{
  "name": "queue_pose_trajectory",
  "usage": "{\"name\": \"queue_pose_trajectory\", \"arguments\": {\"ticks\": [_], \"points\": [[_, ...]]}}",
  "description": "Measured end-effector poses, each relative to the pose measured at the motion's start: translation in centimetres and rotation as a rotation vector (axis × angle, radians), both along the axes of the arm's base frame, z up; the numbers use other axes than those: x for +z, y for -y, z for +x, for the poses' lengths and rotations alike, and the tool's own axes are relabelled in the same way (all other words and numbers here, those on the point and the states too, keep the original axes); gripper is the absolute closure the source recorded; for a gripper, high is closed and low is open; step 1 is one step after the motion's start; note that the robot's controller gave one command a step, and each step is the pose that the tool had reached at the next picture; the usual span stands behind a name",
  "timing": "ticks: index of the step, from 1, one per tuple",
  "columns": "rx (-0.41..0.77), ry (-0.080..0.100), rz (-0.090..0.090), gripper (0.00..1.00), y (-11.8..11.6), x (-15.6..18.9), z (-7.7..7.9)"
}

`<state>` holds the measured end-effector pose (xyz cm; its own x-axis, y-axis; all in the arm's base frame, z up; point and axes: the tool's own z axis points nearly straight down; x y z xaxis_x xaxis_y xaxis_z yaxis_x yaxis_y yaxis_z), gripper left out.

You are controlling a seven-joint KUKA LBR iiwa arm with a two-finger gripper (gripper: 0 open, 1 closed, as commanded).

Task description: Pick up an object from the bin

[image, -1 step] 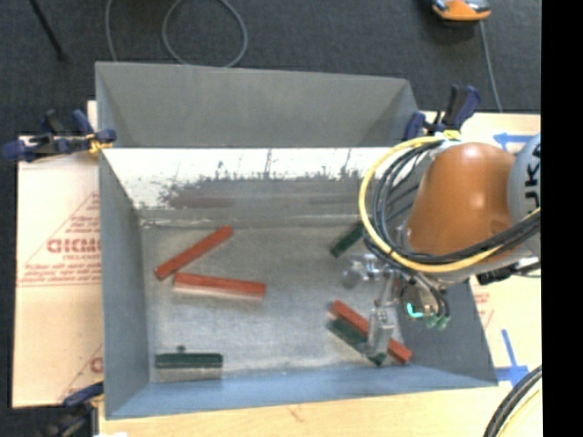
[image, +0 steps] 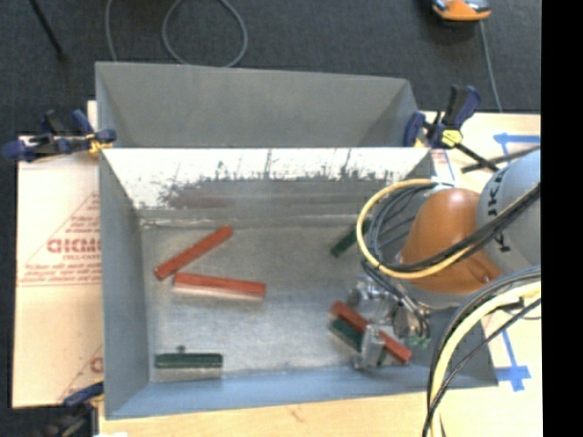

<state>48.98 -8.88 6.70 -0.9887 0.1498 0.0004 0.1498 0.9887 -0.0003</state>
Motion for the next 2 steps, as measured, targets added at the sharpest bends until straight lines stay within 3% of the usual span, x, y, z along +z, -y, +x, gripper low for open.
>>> {"name": "queue_pose_trajectory", "arguments": {"ticks": [1, 2], "points": [[-0.237, 0.006, 0.0, 0.0, -0.4, 3.38, -0.7], [-0.492, 0.007, -0.001, 0.0, 0.59, 3.32, -0.67]]}}
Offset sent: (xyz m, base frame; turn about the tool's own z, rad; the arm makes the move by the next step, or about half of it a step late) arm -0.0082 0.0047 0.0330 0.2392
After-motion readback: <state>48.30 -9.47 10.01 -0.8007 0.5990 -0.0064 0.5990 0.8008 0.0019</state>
